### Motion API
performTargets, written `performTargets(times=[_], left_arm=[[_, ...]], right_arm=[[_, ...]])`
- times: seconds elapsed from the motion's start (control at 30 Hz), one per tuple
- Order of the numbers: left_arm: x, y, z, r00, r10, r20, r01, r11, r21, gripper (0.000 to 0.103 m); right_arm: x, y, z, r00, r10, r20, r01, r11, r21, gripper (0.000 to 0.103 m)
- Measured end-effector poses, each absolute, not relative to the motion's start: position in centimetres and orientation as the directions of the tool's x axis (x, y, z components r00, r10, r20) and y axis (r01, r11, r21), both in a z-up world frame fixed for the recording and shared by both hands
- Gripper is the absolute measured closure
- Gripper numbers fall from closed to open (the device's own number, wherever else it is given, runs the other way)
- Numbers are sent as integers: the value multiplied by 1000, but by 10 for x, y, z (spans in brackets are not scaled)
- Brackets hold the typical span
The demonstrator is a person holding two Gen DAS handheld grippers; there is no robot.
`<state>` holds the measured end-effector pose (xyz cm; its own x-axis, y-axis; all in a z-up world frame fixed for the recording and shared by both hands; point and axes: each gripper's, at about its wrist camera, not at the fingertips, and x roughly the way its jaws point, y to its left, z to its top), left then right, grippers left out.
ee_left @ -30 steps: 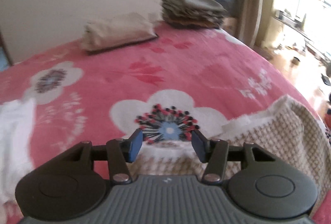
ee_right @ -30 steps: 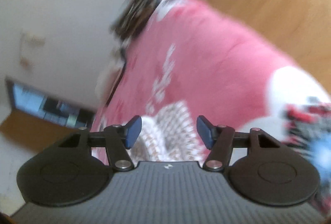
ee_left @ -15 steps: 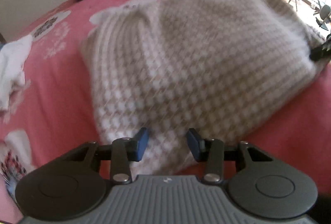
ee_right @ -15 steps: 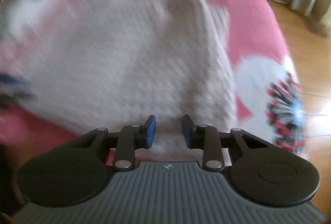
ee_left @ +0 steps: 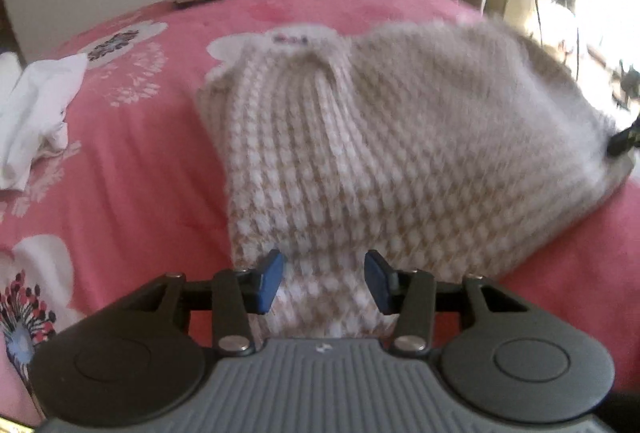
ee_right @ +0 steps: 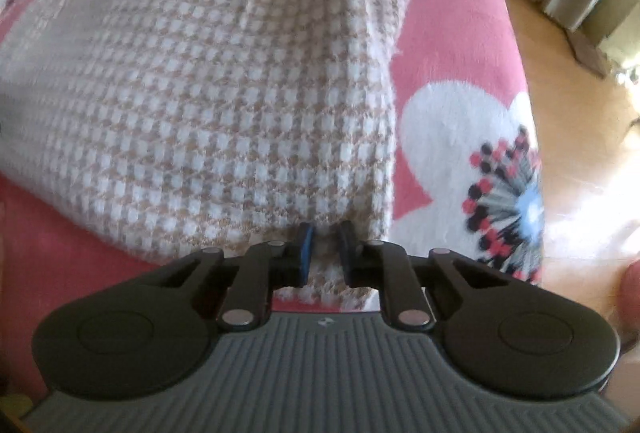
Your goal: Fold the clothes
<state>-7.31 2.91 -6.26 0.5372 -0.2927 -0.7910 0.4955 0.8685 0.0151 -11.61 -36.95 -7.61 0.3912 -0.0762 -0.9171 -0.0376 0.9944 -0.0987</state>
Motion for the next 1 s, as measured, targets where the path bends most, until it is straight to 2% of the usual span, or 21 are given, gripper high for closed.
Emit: performTargets(times=[0.1, 0.2, 0.27, 0.37, 0.43, 0.5, 0.6, 0.73, 0.8, 0.83, 0.9, 1.0], left_arm=[[-69, 28, -44, 574, -319, -754, 507, 862, 21, 54], [-49, 10, -52, 582, -322, -747, 511, 859, 28, 54], [-32, 2, -68, 599, -295, -745, 469, 883, 28, 53], [-15, 9, -81, 605, -292, -741, 398, 917, -37, 53], [-11, 15, -79, 597, -300, -744, 380, 923, -67, 56], [-13, 17, -63, 609, -310, -730, 386, 920, -68, 56], [-7, 9, -47, 644, -332, -689, 404, 913, -62, 52], [20, -21, -60, 681, -295, -670, 370, 929, -33, 52], [41, -27, -88, 662, -207, -720, 295, 956, -4, 51], [43, -25, -93, 660, -215, -720, 284, 958, -26, 51], [37, -30, -84, 668, -200, -717, 311, 950, 25, 51], [27, -33, -62, 669, -257, -697, 358, 934, -1, 52]], right_arm=[[-115, -361, -50, 464, -84, -882, -53, 991, -123, 90], [-110, -355, -27, 550, -62, -833, -56, 992, -111, 90], [-95, -351, -32, 607, -19, -794, -43, 997, -57, 90], [-75, -362, -78, 561, -90, -823, 49, 996, -75, 91], [-71, -369, -89, 579, -71, -812, 68, 997, -39, 91], [-68, -367, -74, 564, -86, -822, 88, 995, -43, 90], [-70, -357, -44, 620, -108, -777, 80, 994, -75, 90], [-59, -361, -47, 718, -6, -696, 69, 996, 63, 90], [-42, -365, -77, 684, 6, -729, 77, 994, 80, 92], [-38, -368, -91, 670, 9, -742, 84, 993, 88, 92], [-40, -372, -90, 682, 25, -731, 87, 990, 115, 92], [-40, -366, -63, 677, -15, -736, 83, 995, 56, 92]])
